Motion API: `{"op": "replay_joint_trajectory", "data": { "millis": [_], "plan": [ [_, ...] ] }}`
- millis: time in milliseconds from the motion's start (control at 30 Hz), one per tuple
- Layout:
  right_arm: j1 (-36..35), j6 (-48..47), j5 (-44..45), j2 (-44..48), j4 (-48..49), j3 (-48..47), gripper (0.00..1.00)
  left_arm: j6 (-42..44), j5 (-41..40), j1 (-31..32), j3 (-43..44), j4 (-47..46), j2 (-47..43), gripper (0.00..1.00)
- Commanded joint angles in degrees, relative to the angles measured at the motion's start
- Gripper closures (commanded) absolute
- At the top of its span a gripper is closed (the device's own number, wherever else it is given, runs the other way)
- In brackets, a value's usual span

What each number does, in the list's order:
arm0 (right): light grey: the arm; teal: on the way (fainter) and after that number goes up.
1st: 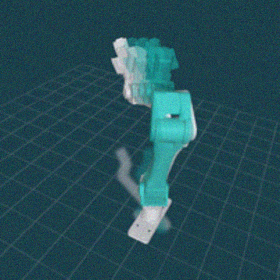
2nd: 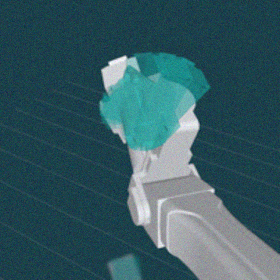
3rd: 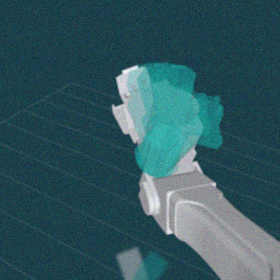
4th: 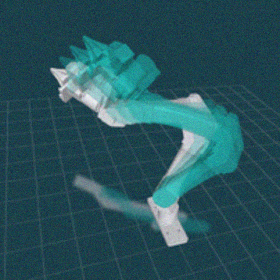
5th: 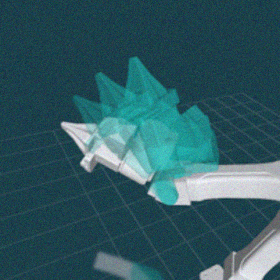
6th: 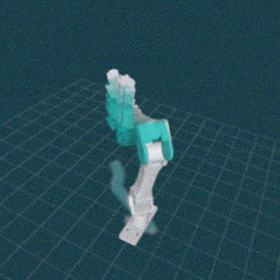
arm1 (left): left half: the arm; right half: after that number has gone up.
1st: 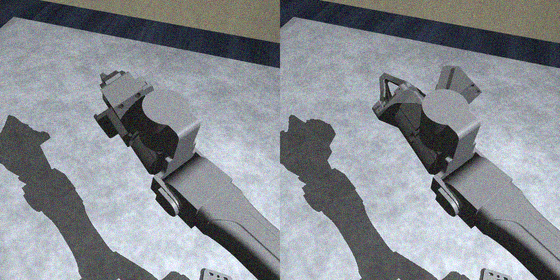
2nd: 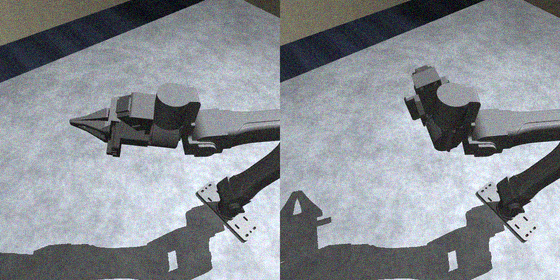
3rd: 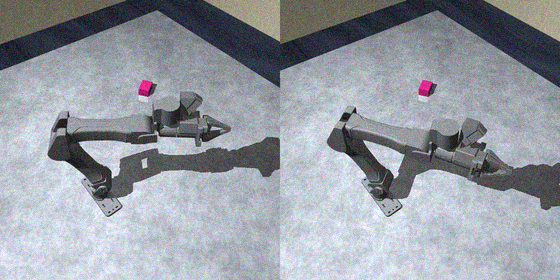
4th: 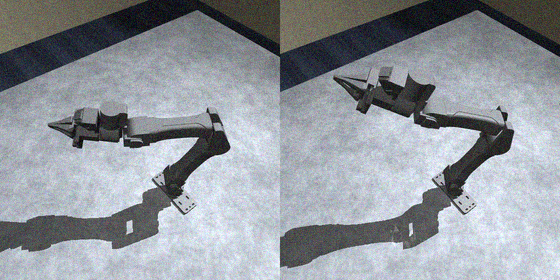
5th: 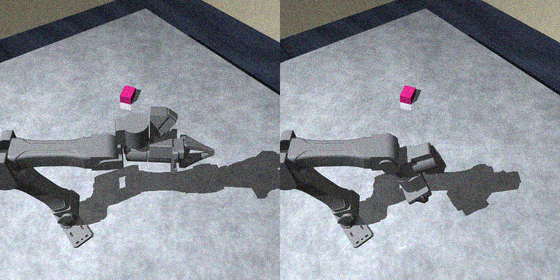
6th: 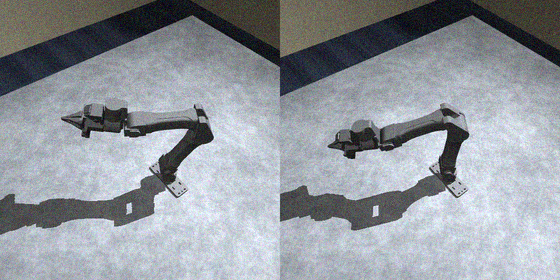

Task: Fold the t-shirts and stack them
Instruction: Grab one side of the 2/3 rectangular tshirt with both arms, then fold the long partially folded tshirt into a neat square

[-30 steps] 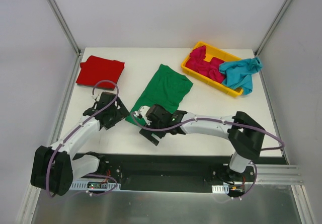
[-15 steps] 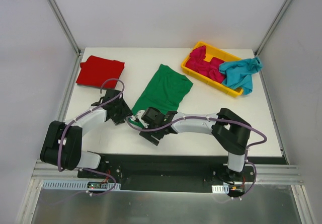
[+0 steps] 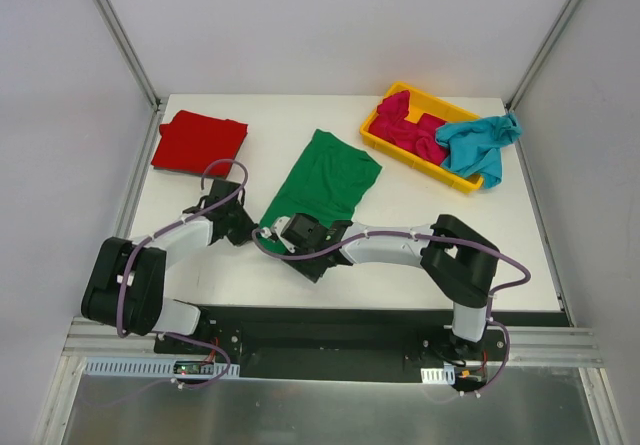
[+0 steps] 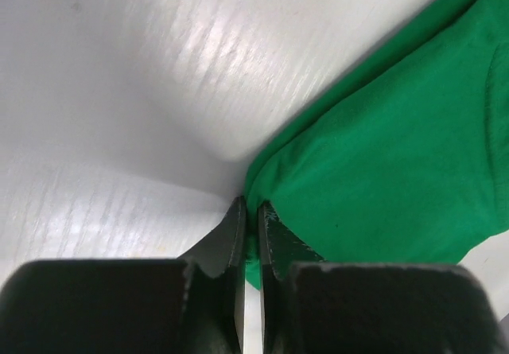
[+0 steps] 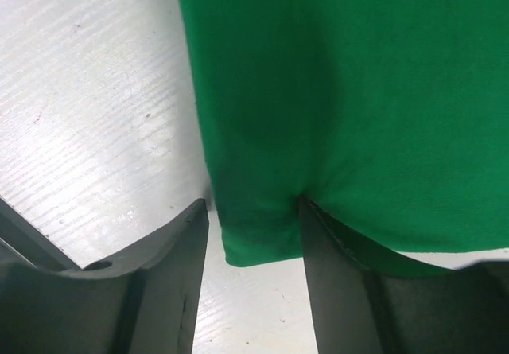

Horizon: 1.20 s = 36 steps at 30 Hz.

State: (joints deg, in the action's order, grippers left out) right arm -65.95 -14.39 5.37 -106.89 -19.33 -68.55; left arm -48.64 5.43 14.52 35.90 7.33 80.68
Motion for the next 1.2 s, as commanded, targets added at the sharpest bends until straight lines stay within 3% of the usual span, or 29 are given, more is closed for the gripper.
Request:
{"op": "replay_joint_trajectory", "data": {
  "millis": [0, 67, 200, 233, 500, 667, 900, 1167],
  "plan": [
    [-1.1, 1.6, 0.1, -0.3, -3.5, 0.1, 0.54, -1.1, -1.8, -0.3, -3.6, 4.0, -5.1, 1.0],
    [-2.0, 2.3, -0.2, -0.3, -4.1, 0.1, 0.63, -1.8, -3.0, -0.3, -4.3, 5.8, -8.0, 1.0],
    [-4.4, 5.4, -0.3, 1.1, -5.8, 0.1, 0.91, -3.6, -7.1, -0.3, -5.8, 11.6, -16.6, 1.0],
    [-5.0, 5.9, -1.9, 1.8, -6.0, 0.0, 0.94, -3.8, -8.5, -0.3, -6.4, 13.2, -19.8, 1.0],
    [-10.8, 13.9, -18.1, 9.3, -2.5, -2.1, 0.98, -8.7, -17.1, -0.3, -6.2, 31.1, -47.6, 1.0],
    [-11.3, 17.3, -28.0, 13.1, 1.7, -2.7, 1.0, -8.4, -21.0, -0.3, -0.4, 40.2, -56.8, 1.0],
    [-9.9, 18.5, -28.5, 18.6, 1.5, -2.3, 0.99, -7.9, -20.2, -0.3, 6.4, 40.2, -54.0, 1.0],
    [0.3, 20.2, -23.7, 25.6, -0.1, 3.7, 0.99, -6.2, -14.8, -0.2, 9.5, 27.7, -42.6, 1.0]
  ]
}}
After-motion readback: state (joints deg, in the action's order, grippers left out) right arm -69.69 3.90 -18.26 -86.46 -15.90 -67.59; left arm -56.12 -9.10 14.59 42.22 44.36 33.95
